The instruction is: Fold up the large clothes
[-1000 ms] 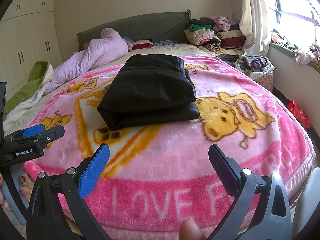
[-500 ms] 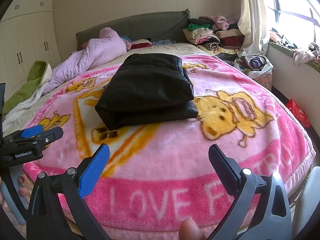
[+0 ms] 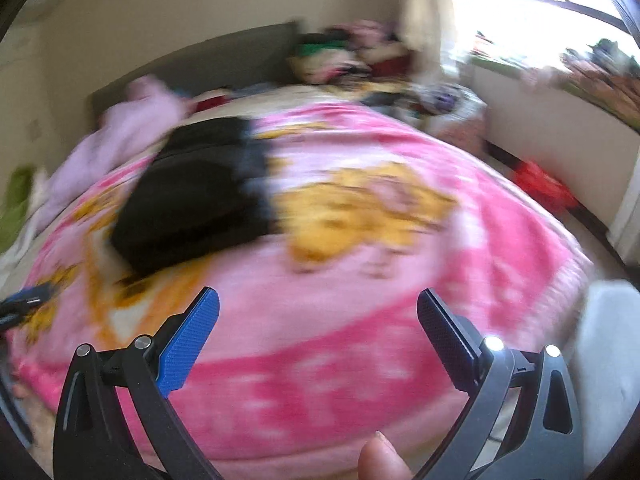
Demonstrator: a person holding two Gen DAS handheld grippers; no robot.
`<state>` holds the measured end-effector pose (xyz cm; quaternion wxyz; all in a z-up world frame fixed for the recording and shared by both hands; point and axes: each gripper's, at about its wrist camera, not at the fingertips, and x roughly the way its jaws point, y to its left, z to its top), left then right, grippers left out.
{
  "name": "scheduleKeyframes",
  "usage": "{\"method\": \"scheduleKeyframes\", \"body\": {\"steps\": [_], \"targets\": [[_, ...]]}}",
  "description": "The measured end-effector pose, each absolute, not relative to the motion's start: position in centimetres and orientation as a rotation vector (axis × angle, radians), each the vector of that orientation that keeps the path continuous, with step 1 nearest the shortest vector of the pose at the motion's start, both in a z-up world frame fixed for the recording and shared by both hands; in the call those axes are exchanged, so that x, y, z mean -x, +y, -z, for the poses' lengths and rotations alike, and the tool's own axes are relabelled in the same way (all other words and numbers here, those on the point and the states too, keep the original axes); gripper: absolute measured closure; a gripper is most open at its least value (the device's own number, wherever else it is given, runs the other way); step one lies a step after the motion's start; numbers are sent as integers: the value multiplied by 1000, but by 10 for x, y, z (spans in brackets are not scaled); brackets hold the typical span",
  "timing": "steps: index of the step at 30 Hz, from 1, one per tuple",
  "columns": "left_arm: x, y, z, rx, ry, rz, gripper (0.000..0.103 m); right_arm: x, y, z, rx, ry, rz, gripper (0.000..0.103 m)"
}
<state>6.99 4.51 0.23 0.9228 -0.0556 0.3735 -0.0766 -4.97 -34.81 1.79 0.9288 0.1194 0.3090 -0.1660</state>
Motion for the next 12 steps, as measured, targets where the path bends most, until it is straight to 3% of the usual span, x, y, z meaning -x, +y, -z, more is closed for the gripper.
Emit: {"method": "scheduleKeyframes", "body": {"steps": [5,12], "targets": [[-112,188,-10,164,778,-95,9,102,-511,-1,-433,631,792,4],[-159,422,33,188,905,-577,9,169,-705,57,-559,841,1299,4]]}}
